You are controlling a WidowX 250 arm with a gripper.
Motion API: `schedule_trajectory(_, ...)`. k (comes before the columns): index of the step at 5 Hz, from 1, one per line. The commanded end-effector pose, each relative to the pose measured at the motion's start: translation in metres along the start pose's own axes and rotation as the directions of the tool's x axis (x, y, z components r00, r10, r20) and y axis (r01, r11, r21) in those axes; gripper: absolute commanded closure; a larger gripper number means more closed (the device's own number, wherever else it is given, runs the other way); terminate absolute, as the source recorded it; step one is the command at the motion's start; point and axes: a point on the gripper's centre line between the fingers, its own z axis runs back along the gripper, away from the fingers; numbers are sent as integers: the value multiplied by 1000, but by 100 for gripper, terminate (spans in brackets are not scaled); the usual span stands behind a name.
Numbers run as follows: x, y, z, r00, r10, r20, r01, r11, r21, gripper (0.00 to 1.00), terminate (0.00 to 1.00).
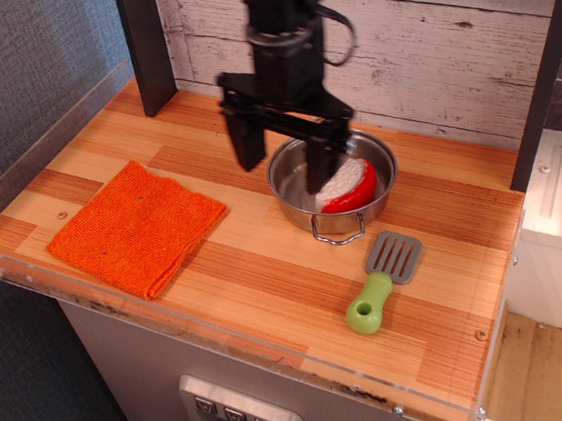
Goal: Place the red and white vegetable to the left of the silver pot.
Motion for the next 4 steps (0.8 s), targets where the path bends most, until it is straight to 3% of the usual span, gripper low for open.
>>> schedule_trajectory(1,27,-8,-5,998,-53,27,52,998,34,0,0)
schedule_trajectory(4,30,-23,-14,997,-74,16,73,997,22,0,0)
